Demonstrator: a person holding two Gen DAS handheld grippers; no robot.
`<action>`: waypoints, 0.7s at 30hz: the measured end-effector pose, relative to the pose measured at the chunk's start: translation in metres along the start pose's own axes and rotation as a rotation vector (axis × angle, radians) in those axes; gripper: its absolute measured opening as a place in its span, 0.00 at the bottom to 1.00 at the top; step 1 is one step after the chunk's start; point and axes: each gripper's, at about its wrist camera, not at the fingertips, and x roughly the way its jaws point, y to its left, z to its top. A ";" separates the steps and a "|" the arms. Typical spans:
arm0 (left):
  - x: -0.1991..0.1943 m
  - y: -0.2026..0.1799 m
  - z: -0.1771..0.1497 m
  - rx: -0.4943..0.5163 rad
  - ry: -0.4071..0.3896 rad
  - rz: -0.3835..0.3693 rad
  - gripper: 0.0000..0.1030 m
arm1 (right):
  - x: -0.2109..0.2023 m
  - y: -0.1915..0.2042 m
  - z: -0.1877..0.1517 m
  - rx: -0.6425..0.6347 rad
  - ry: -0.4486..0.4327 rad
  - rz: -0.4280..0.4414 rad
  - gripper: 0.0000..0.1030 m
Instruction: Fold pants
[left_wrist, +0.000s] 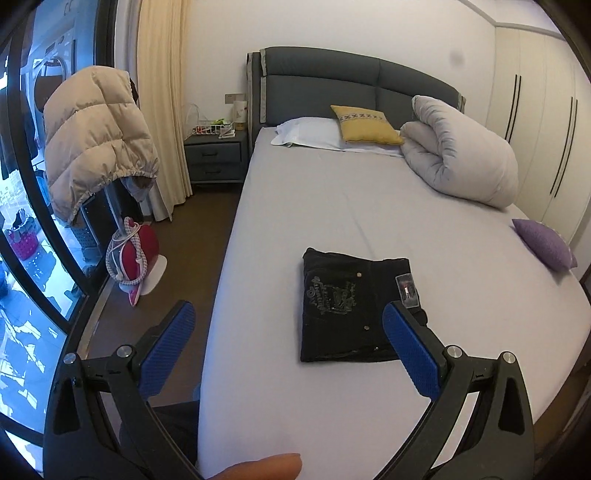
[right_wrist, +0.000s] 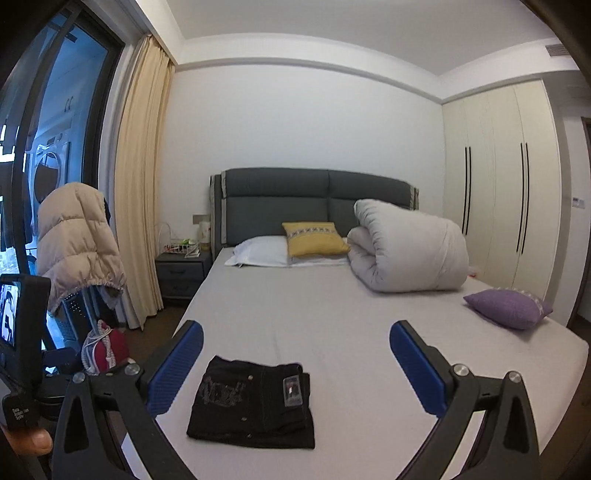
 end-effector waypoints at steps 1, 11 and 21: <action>0.000 0.000 -0.001 0.000 0.001 0.001 1.00 | 0.001 0.000 -0.001 0.006 0.008 -0.001 1.00; 0.001 -0.002 -0.001 0.016 -0.005 0.019 1.00 | 0.003 -0.004 -0.006 0.036 0.055 -0.017 1.00; 0.002 -0.007 -0.003 0.026 -0.018 0.034 1.00 | 0.007 -0.007 -0.014 0.042 0.109 -0.016 1.00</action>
